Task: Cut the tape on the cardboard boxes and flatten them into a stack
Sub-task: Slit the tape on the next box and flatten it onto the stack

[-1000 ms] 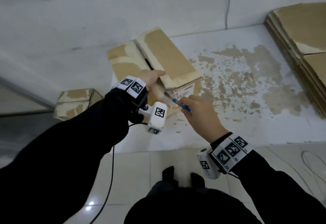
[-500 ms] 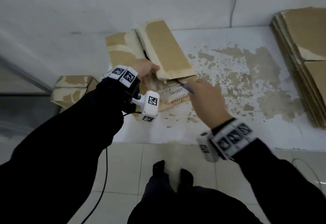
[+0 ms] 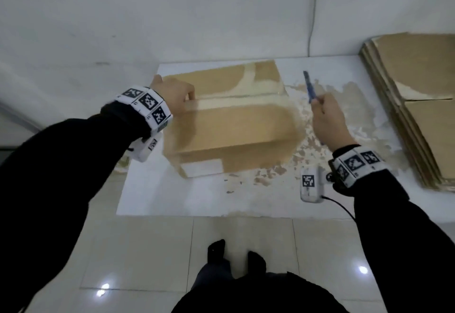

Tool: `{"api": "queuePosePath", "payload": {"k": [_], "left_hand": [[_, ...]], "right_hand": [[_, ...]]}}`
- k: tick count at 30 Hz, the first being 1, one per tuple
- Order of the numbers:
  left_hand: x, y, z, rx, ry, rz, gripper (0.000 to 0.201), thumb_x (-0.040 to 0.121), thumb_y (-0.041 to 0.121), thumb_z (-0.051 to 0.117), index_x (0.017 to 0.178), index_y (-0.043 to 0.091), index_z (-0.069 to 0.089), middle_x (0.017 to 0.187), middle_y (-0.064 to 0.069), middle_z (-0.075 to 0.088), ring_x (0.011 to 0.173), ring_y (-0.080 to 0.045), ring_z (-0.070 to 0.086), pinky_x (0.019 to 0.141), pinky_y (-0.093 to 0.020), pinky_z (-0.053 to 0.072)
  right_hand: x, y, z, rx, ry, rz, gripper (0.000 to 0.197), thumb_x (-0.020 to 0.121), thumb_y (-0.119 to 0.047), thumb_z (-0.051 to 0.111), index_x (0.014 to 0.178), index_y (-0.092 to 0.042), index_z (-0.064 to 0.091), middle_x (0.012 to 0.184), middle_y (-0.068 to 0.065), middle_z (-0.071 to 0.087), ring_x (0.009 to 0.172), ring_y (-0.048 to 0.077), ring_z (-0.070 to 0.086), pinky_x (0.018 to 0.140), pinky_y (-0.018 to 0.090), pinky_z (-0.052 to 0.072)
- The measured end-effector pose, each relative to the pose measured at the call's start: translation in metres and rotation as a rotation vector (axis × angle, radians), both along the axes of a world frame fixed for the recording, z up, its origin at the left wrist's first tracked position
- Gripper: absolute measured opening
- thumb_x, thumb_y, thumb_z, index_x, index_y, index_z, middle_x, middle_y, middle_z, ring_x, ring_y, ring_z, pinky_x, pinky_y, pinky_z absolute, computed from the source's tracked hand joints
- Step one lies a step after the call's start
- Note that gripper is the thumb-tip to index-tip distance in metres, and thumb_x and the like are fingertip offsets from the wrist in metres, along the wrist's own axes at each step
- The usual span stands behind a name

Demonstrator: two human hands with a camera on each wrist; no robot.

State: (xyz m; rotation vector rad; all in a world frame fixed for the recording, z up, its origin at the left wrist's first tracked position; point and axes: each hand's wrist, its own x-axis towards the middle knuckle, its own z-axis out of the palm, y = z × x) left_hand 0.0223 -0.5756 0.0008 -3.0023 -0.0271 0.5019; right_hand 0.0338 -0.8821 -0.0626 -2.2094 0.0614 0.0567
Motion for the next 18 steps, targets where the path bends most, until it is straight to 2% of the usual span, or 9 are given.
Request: {"api": "queuePosePath", "payload": {"k": [2,4,6,9,11,13,14,16,18], "left_hand": [[0.004,0.0,-0.004,0.059,0.021,-0.011,0.031,0.095,0.024,0.044,0.126,0.021,0.051,0.115,-0.006,0.061,0.108,-0.026,0.054,0.104,-0.038,0.022],[0.0,-0.009,-0.012,0.006,0.107,-0.034,0.046,0.092,0.043,0.051,0.134,0.028,0.042,0.123,-0.008,0.054,0.113,-0.029,0.051,0.106,-0.04,0.024],[-0.009,-0.025,-0.017,-0.114,0.177,-0.088,0.067,0.082,0.058,0.059,0.14,0.033,0.035,0.136,-0.006,0.042,0.121,-0.032,0.045,0.105,-0.042,0.028],[-0.022,-0.055,-0.025,-0.13,0.202,-0.281,0.093,0.067,0.066,0.07,0.144,0.028,0.033,0.142,-0.004,0.033,0.125,-0.029,0.039,0.105,-0.041,0.033],[-0.023,-0.067,-0.03,-0.087,0.165,-0.37,0.102,0.059,0.068,0.075,0.141,0.02,0.037,0.135,-0.002,0.038,0.119,-0.024,0.04,0.102,-0.04,0.037],[-0.02,-0.072,-0.032,-0.072,0.127,-0.388,0.104,0.052,0.067,0.078,0.134,0.015,0.041,0.127,-0.001,0.041,0.115,-0.021,0.039,0.099,-0.038,0.037],[-0.018,-0.073,-0.033,-0.07,0.116,-0.387,0.105,0.049,0.067,0.08,0.131,0.015,0.042,0.125,-0.001,0.042,0.114,-0.02,0.037,0.099,-0.037,0.036],[-0.016,-0.074,-0.035,-0.092,0.112,-0.384,0.104,0.046,0.063,0.083,0.127,0.013,0.041,0.122,-0.001,0.04,0.114,-0.02,0.033,0.099,-0.037,0.036],[-0.014,-0.073,-0.038,-0.112,0.117,-0.383,0.099,0.046,0.059,0.085,0.122,0.012,0.041,0.119,-0.002,0.037,0.111,-0.019,0.03,0.097,-0.04,0.037]], "right_hand": [[-0.015,0.01,-0.01,0.243,0.172,0.007,0.019,0.103,-0.023,0.029,0.098,-0.01,0.042,0.099,0.012,0.054,0.074,0.021,0.054,0.061,0.032,0.047],[-0.04,0.021,-0.015,0.444,0.254,-0.002,0.019,0.104,-0.023,0.029,0.088,-0.017,0.038,0.113,0.012,0.055,0.089,0.022,0.06,0.072,0.037,0.055],[-0.059,0.029,-0.02,0.615,0.279,-0.003,0.018,0.104,-0.022,0.029,0.088,-0.018,0.037,0.114,0.008,0.056,0.096,0.021,0.062,0.074,0.036,0.058],[-0.078,0.032,-0.031,0.738,0.317,0.034,0.015,0.104,-0.019,0.031,0.093,-0.016,0.041,0.113,0.005,0.058,0.099,0.016,0.064,0.07,0.034,0.06],[-0.08,0.028,-0.035,0.648,0.315,0.091,0.015,0.103,-0.017,0.035,0.092,-0.017,0.045,0.113,0.007,0.058,0.097,0.016,0.066,0.071,0.036,0.059],[-0.075,0.018,-0.035,0.4,0.246,0.16,0.013,0.1,-0.016,0.042,0.091,-0.019,0.051,0.103,0.006,0.059,0.075,0.015,0.067,0.059,0.026,0.056],[-0.071,0.011,-0.034,0.238,0.175,0.193,0.012,0.099,-0.016,0.046,0.092,-0.021,0.054,0.096,0.004,0.06,0.065,0.014,0.063,0.052,0.021,0.051],[-0.062,-0.002,-0.032,0.016,0.045,0.242,0.013,0.096,-0.017,0.052,0.103,-0.023,0.061,0.087,0.002,0.063,0.057,0.011,0.056,0.05,0.018,0.041],[-0.053,-0.009,-0.028,-0.03,-0.013,0.284,0.024,0.095,-0.018,0.054,0.116,-0.026,0.062,0.081,0.001,0.065,0.053,0.006,0.051,0.053,0.019,0.04]]}}
